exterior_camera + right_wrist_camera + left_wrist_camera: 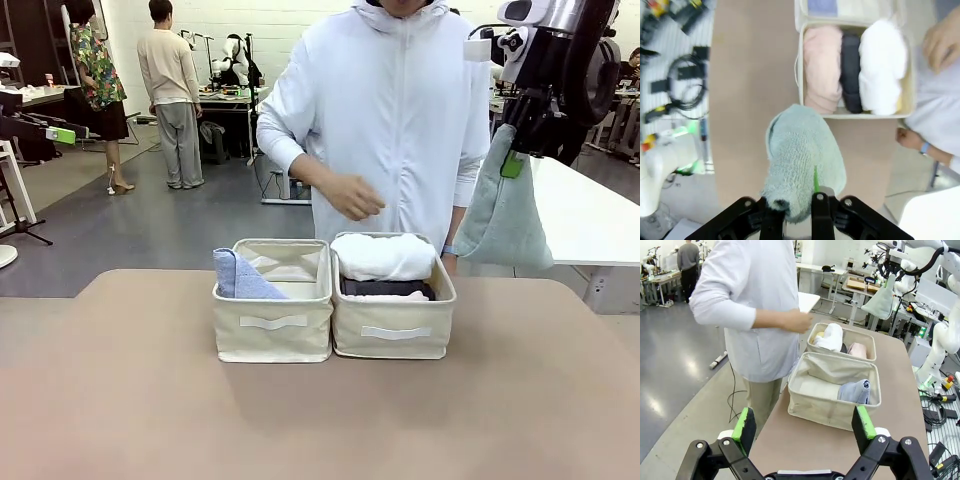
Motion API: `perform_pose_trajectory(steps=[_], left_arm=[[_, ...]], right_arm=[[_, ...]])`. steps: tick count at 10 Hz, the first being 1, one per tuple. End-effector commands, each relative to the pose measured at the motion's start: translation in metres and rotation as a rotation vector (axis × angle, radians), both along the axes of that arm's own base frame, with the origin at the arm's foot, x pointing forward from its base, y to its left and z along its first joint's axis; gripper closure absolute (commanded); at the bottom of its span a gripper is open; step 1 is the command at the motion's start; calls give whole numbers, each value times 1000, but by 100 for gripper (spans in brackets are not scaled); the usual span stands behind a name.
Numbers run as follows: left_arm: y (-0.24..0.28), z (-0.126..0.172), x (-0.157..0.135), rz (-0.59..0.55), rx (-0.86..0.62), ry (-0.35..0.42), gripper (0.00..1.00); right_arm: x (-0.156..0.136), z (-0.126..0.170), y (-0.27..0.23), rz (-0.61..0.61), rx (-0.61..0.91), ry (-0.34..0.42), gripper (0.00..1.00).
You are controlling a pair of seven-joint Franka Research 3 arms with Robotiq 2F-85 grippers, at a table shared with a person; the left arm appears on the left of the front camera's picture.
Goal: Sort the towels based on their folding style.
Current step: Pick up another triangle-folded towel from the table and place it in the left Fabric basket.
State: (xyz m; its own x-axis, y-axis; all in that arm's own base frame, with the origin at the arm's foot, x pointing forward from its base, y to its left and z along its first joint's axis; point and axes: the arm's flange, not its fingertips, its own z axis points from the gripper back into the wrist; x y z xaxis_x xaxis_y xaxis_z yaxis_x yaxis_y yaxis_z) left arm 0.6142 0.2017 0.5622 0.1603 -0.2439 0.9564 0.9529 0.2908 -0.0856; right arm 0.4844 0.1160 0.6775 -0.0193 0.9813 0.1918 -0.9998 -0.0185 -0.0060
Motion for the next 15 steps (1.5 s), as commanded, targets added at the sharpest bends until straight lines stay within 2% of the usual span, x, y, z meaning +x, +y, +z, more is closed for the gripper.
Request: perform_pose_trajectory(steps=[1, 3, 4, 5, 7, 8, 10, 11, 12, 15], left_arm=[[-1, 1, 1, 8, -14, -8, 0], [-1, 1, 1, 8, -14, -8, 0], [-1, 1, 1, 8, -14, -8, 0], [-1, 1, 1, 8, -14, -8, 0], [-1, 1, 1, 8, -14, -8, 0], [-1, 1, 1, 8, -14, -8, 0], [-1, 1, 1, 8, -14, -8, 0], [-1, 1, 1, 8, -14, -8, 0], [-1, 1, 1, 8, -14, -8, 0], [-1, 1, 1, 8, -14, -8, 0]], right_arm=[[3, 5, 3, 10, -17, -1, 82], [1, 0, 1, 3, -3, 0, 82], [18, 9, 32, -58, 97, 35, 82], [29, 20, 70, -89, 117, 67, 82], [36, 35, 161, -117, 75, 121, 82], [35, 43, 204, -123, 59, 125, 82], [32, 49, 250, -120, 29, 108, 82], [34, 49, 252, -125, 28, 106, 82], [4, 23, 241, -109, 89, 111, 82], [4, 23, 241, -109, 89, 111, 82]])
